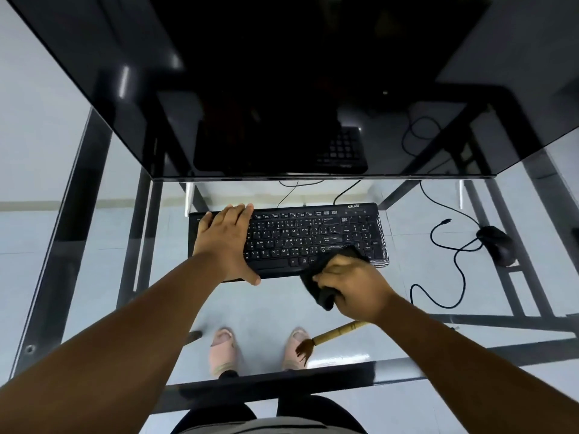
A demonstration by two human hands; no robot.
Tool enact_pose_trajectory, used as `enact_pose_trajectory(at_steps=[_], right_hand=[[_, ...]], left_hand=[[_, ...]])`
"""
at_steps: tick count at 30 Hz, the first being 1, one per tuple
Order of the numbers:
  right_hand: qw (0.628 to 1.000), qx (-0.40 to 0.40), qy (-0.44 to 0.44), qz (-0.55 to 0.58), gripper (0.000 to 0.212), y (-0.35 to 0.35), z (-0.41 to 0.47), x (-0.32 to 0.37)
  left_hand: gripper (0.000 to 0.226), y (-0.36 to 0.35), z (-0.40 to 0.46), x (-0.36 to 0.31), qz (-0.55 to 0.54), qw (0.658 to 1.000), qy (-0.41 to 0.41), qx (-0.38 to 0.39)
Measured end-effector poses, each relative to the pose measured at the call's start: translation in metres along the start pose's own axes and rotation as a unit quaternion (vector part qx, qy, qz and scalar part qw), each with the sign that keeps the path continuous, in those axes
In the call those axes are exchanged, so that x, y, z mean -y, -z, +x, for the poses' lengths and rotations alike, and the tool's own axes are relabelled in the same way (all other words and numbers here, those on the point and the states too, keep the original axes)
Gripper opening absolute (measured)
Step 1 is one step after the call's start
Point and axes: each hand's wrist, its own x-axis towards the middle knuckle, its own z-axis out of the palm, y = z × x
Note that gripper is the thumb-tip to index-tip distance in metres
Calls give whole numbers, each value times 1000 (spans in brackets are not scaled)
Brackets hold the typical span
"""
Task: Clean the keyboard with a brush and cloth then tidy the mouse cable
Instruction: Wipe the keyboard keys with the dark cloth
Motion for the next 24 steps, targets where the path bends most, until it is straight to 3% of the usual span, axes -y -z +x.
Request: enact_pose_trajectory(at_steps=[6, 12, 18, 24], right_hand=[[999, -15, -47, 1, 32, 14, -25, -23], [999, -30, 25, 34, 40, -10, 19, 12], [998, 44, 32, 12, 41, 13, -7, -35], [997, 33, -65, 12, 34, 39, -49, -73]], left_hand=[[146, 3, 0, -2, 8, 1000, 2, -1], [146, 5, -2, -6, 4, 1000, 10, 0], [148, 7, -1, -9, 10, 1000, 19, 9], [147, 8, -2, -12, 1, 1000, 28, 14]])
